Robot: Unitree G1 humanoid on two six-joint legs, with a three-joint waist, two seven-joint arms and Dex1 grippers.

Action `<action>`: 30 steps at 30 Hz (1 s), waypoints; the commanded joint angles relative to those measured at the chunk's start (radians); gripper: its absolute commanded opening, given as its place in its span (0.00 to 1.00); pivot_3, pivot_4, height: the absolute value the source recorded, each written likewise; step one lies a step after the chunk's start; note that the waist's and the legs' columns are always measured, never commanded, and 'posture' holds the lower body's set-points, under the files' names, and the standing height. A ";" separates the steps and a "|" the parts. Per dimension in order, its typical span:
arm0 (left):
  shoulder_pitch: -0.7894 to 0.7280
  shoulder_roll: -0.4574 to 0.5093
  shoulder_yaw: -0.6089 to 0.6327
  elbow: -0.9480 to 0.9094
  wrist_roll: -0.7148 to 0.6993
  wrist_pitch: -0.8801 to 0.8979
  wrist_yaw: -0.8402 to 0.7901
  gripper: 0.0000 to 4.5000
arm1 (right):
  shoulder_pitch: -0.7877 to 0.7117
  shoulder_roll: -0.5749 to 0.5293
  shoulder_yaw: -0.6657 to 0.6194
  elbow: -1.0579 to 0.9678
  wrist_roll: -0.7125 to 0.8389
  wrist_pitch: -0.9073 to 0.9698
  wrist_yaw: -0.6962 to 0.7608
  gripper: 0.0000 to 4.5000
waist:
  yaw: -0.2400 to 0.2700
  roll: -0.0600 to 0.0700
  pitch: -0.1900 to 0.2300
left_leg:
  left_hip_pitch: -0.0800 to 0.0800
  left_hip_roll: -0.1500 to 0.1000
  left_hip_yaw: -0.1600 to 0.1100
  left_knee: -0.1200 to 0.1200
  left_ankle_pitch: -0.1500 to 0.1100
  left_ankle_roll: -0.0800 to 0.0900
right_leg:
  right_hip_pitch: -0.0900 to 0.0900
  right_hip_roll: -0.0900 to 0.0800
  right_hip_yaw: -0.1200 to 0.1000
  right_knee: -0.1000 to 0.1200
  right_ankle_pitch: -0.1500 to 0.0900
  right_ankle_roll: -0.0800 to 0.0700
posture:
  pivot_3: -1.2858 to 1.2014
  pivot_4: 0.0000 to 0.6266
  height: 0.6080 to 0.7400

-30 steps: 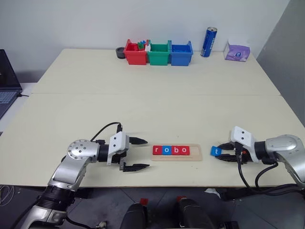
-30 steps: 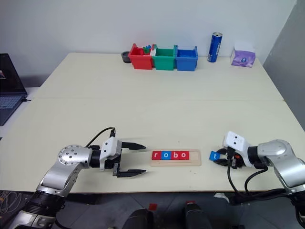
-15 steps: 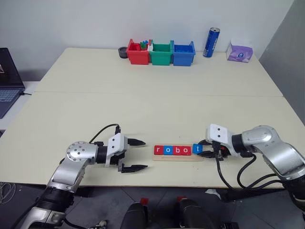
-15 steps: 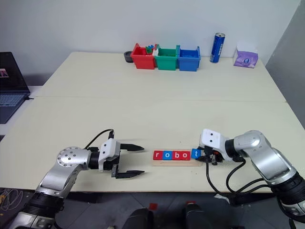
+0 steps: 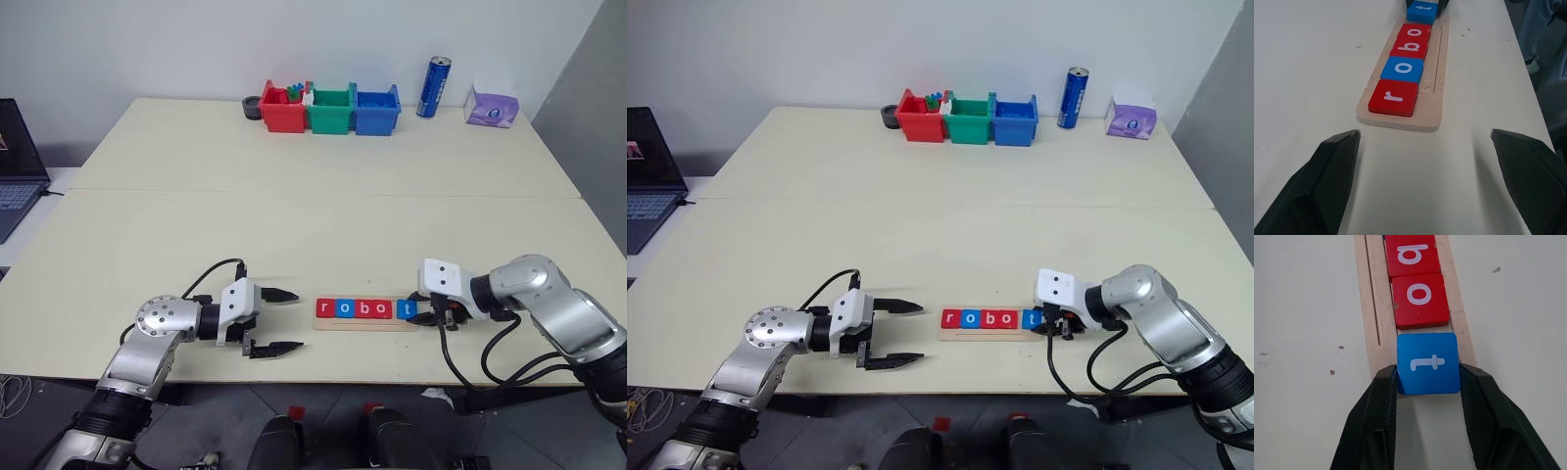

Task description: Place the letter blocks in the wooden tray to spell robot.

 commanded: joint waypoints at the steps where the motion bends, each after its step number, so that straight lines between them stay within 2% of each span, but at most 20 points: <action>1: 0.005 -0.004 0.007 -0.023 -0.004 -0.012 0.007 1.00 | -0.025 0.004 -0.002 -0.007 -0.010 -0.014 0.012 0.33 | 0.000 0.000 0.000 | 0.000 0.000 0.000 0.000 0.000 0.000 | 0.000 0.000 0.000 0.000 0.000 0.000 | 0.52 0.24 1.00; 12: 0.000 -0.002 0.000 -0.050 -0.005 0.012 0.017 1.00 | -0.038 0.015 0.000 0.007 -0.016 -0.019 0.025 0.33 | 0.000 0.000 0.000 | 0.000 0.000 0.000 0.000 0.000 0.000 | 0.000 0.000 0.000 0.000 0.000 -0.001 | 0.52 0.24 1.00; 19: 0.001 -0.001 0.000 -0.053 -0.002 0.014 0.016 1.00 | -0.045 0.027 -0.004 0.007 -0.014 -0.021 0.019 0.88 | 0.000 0.000 0.000 | 0.000 0.000 0.000 0.000 0.000 0.000 | 0.000 0.000 0.000 0.000 0.000 -0.001 | 0.52 0.24 1.00; 21: 0.002 -0.001 0.001 -0.054 -0.002 0.014 0.016 1.00 | -0.045 0.029 -0.006 0.007 -0.017 -0.022 0.015 0.99 | 0.000 0.000 0.000 | 0.000 0.000 0.000 0.000 0.000 0.000 | 0.000 0.000 0.000 0.000 0.000 -0.001 | 0.52 0.24 1.00; 29: 0.007 0.003 0.007 -0.049 -0.004 0.009 0.015 1.00 | 0.003 0.002 -0.111 -0.075 0.039 0.032 -0.021 0.99 | 0.000 0.000 0.000 | 0.000 0.000 -0.001 0.000 0.000 0.000 | 0.000 0.000 0.000 0.000 0.000 -0.001 | 0.52 0.24 1.00; 30: 0.008 0.003 0.009 -0.048 -0.004 0.009 0.016 1.00 | 0.029 -0.007 -0.133 -0.093 0.043 0.040 -0.032 0.96 | 0.001 0.000 0.000 | 0.000 0.000 -0.001 0.000 0.000 0.000 | 0.000 0.000 0.000 0.000 0.000 -0.001 | 0.52 0.24 1.00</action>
